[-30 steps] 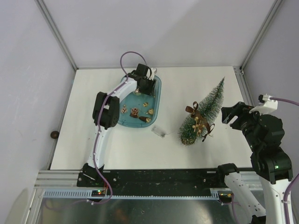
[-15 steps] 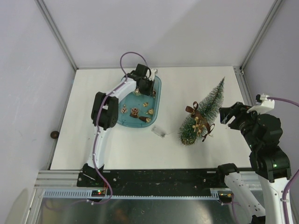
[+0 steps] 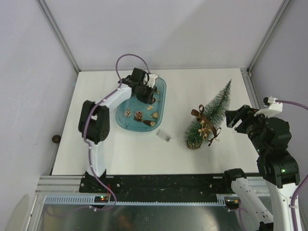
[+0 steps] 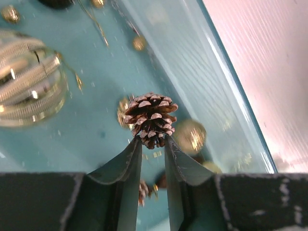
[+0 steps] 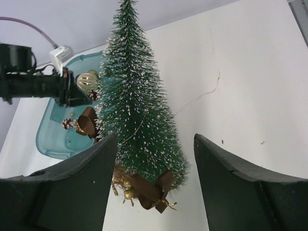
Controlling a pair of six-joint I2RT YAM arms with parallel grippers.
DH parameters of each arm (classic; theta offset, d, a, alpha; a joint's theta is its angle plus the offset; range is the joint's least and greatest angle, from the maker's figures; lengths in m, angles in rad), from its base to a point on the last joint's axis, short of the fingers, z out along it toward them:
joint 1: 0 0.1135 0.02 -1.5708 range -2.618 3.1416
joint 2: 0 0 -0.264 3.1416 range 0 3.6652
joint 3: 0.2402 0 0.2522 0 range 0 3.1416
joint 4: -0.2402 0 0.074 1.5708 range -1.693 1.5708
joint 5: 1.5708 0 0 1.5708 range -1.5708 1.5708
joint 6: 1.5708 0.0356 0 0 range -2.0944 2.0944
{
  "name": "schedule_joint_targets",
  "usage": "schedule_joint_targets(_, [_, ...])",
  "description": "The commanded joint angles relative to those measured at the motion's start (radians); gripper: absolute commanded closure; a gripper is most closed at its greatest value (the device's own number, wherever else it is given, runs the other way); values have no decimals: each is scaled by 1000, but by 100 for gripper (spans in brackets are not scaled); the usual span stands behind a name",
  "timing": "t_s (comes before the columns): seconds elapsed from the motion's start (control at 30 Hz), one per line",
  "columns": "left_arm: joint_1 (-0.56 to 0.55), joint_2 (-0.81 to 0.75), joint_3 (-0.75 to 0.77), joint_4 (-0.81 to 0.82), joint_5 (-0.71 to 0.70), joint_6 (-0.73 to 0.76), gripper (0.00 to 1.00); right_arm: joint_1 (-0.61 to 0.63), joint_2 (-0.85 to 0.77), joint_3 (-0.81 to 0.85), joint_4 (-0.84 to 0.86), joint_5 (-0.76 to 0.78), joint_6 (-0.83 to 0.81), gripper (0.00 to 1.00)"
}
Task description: Decorate the small christmas tree
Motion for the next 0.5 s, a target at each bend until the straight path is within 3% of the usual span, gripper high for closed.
schedule_joint_targets(0.0, [3,-272,-149,12,98,217,71,-4,-14,-3,62,-11,7,30])
schedule_joint_targets(0.13, [-6,-547,-302,1,227,434,67,-3,-30,-2,69,-1,23,30])
schedule_joint_targets(0.27, [-84,-816,-390,-16,299,651,62,-4,-48,-2,75,25,44,27])
schedule_joint_targets(0.47, [-281,-902,-400,-16,354,709,62,-2,-74,-1,98,24,51,25])
